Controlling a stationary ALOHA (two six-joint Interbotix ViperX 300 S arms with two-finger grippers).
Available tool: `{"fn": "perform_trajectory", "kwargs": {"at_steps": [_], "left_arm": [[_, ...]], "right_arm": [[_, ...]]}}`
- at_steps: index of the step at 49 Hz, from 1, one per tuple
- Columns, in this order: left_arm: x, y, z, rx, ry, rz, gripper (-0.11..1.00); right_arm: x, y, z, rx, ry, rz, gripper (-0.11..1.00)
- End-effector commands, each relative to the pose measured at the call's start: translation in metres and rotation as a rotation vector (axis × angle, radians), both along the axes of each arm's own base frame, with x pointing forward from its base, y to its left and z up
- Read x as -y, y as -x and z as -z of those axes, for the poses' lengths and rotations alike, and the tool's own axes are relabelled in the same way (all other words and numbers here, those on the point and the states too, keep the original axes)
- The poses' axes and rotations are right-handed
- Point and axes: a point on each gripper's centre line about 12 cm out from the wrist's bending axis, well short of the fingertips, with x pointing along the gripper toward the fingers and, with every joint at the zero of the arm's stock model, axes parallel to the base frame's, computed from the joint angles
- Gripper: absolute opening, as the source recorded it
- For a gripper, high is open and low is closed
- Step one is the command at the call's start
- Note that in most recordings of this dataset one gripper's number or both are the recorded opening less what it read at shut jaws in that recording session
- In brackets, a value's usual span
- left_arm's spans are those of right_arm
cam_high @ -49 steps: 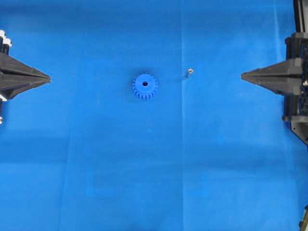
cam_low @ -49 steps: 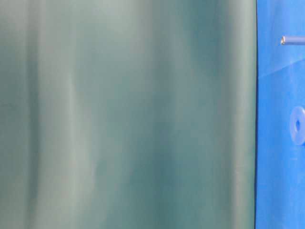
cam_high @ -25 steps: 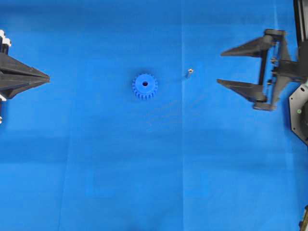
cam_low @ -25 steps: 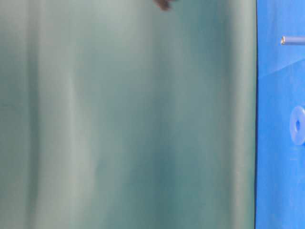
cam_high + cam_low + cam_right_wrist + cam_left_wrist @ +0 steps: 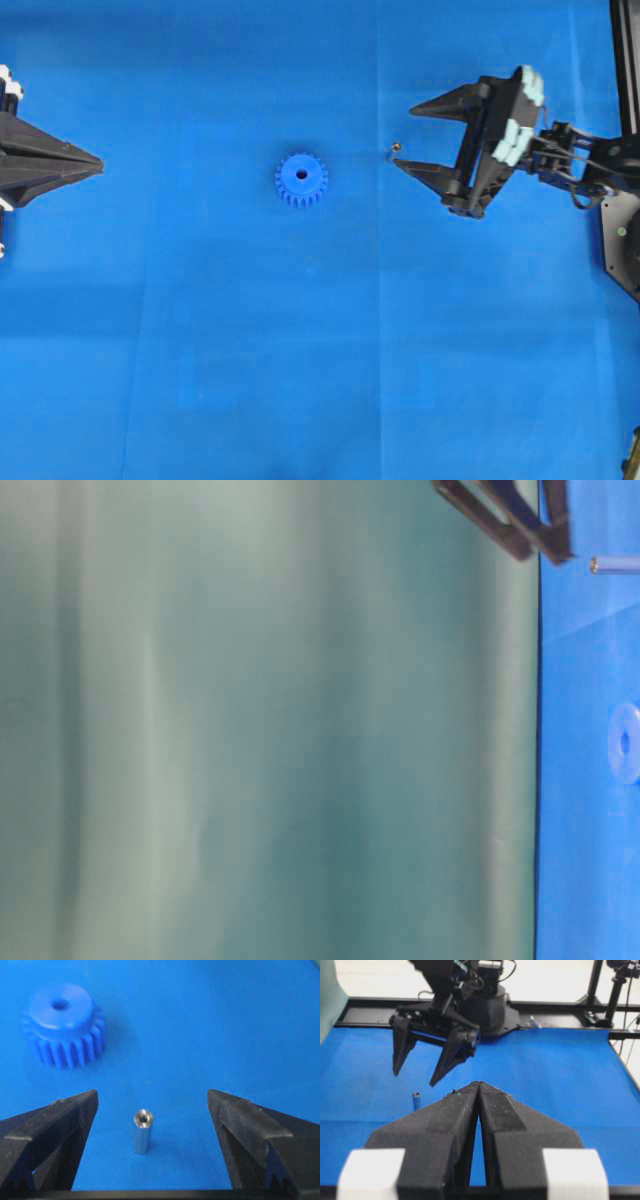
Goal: Insert the shaft placed at a random location into the center hole of the small gear at another random location.
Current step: 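Close the right gripper on the silver shaft, holding it upright, then lift the shaft and carry it left over the blue gear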
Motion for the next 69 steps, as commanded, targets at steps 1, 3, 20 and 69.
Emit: {"fn": "perform_trajectory", "kwargs": {"at_steps": [1, 3, 20, 69], "left_arm": [[0.0, -0.001, -0.003, 0.011, -0.003, -0.001, 0.0], [0.0, 0.0, -0.003, 0.009, -0.003, -0.001, 0.0], [0.0, 0.003, -0.002, -0.008, -0.003, -0.001, 0.0], [0.0, 0.004, -0.001, -0.018, 0.0, -0.001, 0.0]], "right_arm": [[0.004, -0.009, 0.002, 0.017, 0.002, 0.015, 0.84], [0.004, -0.011, 0.007, 0.005, -0.002, 0.016, 0.84], [0.004, -0.015, 0.02, -0.023, -0.03, 0.021, 0.76], [-0.003, -0.019, -0.023, 0.053, -0.026, -0.02, 0.03]]}}
